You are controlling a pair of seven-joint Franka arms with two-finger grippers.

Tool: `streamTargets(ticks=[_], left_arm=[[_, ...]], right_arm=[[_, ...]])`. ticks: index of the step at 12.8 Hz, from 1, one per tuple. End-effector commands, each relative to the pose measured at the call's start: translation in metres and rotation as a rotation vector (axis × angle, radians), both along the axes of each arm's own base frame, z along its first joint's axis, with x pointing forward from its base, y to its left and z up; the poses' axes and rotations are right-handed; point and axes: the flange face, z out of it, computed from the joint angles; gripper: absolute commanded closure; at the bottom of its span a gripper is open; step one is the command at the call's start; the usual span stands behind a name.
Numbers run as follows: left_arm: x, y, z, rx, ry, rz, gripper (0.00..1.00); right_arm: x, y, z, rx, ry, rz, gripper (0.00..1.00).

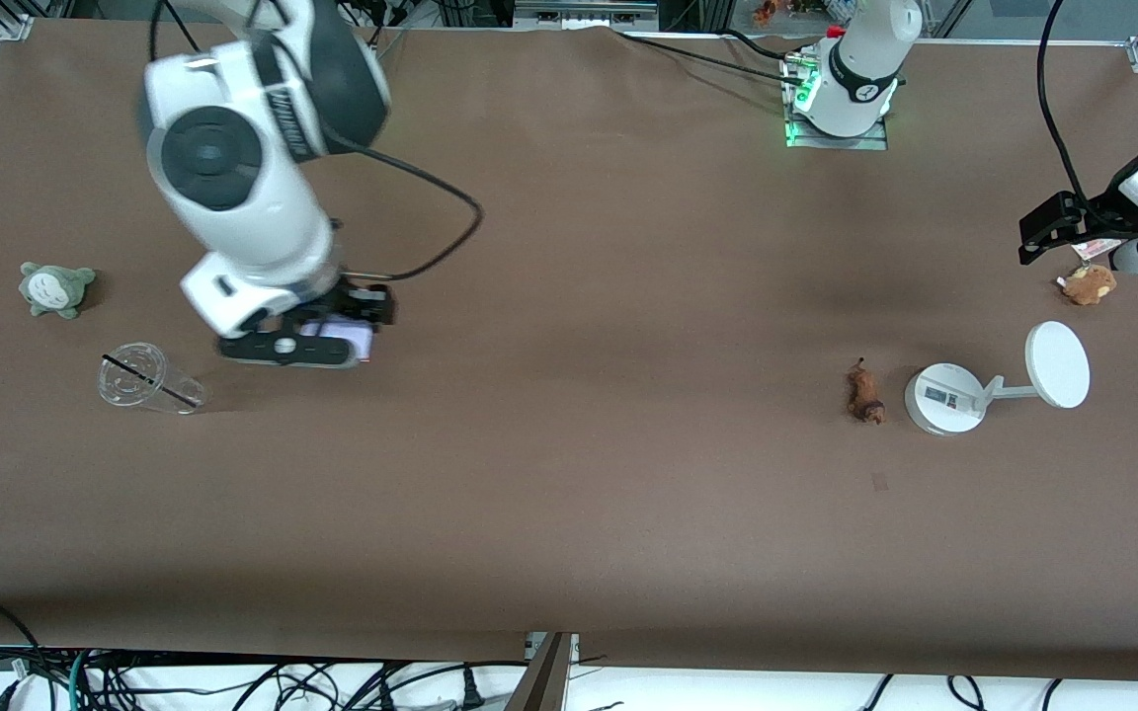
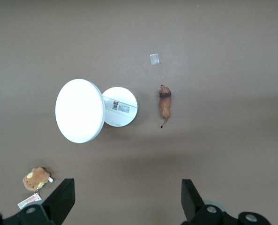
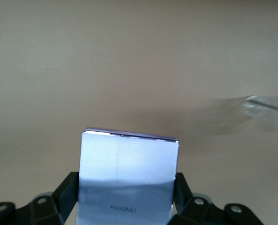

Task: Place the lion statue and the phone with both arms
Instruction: 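Carry the silver phone with the right gripper toward the clear cup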

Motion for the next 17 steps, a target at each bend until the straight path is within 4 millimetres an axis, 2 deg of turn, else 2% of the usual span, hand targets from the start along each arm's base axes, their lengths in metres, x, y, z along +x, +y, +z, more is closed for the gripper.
streamTargets(ticks=[1,4,6,8,9,11,13,17], left_arm=[[0.003,-0.001,0.004,-0.019,0.013,0.000,0.00],[0.003,0.000,0.004,-0.019,0.017,0.002,0.00],[0.002,-0.003,0.005,-0.019,0.015,-0.001,0.00],[0.003,0.004,0.005,-0.020,0.017,0.005,0.00],[0.002,0.005,0.004,-0.020,0.021,0.005,0.00],[0.002,0.004,0.004,-0.020,0.018,0.000,0.00],[0.002,0.004,0.006,-0.020,0.020,0.001,0.00],[0.002,0.001,0.009,-0.019,0.017,-0.004,0.00]], right_arm=[[0.007,-0.059,0.006,0.020,0.044,0.056,1.00],[0.020,-0.122,-0.016,0.084,0.081,0.057,1.00],[0.030,-0.157,-0.050,0.088,0.072,0.076,1.00],[0.039,-0.190,-0.088,0.078,0.058,0.105,1.00],[0.041,-0.200,-0.102,0.082,0.042,0.131,1.00],[0.047,-0.218,-0.144,0.090,0.041,0.126,1.00],[0.050,-0.234,-0.173,0.100,0.033,0.119,1.00],[0.055,-0.236,-0.226,0.097,-0.006,0.126,1.00]])
